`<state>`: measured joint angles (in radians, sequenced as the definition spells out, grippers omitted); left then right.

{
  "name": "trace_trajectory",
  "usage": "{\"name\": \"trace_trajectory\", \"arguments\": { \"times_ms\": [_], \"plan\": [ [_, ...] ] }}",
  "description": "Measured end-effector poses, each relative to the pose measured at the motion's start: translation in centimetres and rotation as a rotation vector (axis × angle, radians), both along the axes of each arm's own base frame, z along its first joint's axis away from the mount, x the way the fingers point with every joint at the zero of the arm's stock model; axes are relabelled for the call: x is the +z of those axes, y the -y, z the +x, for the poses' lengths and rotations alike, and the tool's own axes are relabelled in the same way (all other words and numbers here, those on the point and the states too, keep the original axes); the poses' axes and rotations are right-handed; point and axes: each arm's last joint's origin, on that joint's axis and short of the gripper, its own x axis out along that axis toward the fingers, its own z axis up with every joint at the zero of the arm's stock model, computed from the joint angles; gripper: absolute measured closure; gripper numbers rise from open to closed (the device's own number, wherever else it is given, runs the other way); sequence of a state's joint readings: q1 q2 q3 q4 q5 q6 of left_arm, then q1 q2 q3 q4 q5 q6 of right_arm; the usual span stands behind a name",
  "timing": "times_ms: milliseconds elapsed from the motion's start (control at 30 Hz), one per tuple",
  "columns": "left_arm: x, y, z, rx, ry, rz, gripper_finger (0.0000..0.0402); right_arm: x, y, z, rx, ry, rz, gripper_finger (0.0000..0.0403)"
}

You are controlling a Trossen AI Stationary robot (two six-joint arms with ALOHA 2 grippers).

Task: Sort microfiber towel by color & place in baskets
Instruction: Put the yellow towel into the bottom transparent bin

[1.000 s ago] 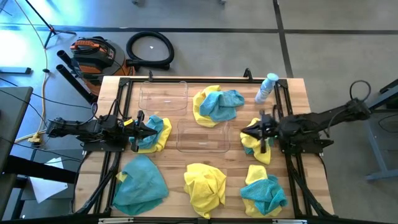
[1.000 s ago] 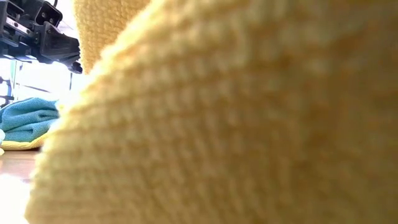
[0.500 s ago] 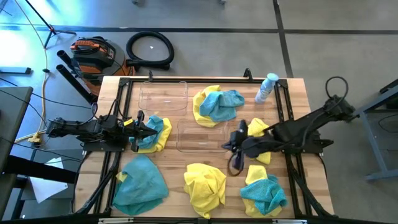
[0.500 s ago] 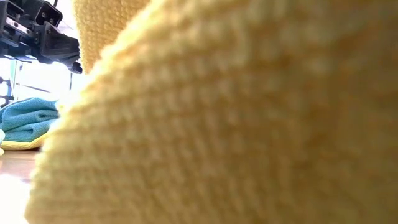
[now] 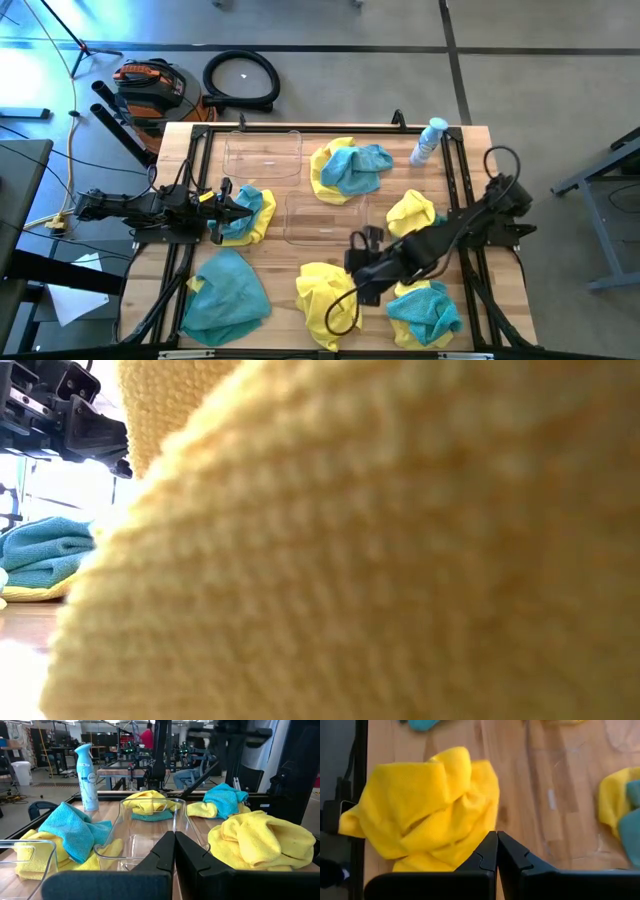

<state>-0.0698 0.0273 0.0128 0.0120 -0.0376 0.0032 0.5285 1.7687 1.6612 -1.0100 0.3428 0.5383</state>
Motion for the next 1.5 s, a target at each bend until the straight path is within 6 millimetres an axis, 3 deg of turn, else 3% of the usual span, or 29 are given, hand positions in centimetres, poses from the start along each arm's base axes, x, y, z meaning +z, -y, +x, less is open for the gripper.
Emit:
{"name": "trace_trajectory", "arguments": {
  "times_ms": [333, 600, 800, 1100, 1500],
  "plan": [
    [0.0, 0.0, 0.0, 0.0, 0.0, 0.0, 0.0402, -3.2, -1.5, 2.2, 0.032, -0.119, 0.061, 0.0402],
    [0.0, 0.0, 0.0, 0.0, 0.0, 0.0, 0.0402, -3.5, -1.5, 2.8, -0.006, -0.1, 0.104, 0.0399],
    [0.0, 0.0, 0.0, 0.0, 0.0, 0.0, 0.0402, -4.0, -1.9, 3.5, -0.041, -0.066, 0.155, 0.0337],
    [0.0, 0.0, 0.0, 0.0, -0.001, 0.0, 0.0402, -5.3, -2.5, 4.5, 0.153, -0.054, 0.049, 0.0239],
    [0.0, 0.0, 0.0, 0.0, 0.0, 0.0, 0.0401, -7.0, -3.1, 6.4, 0.238, 0.018, 0.029, 0.0224]
  ]
}}
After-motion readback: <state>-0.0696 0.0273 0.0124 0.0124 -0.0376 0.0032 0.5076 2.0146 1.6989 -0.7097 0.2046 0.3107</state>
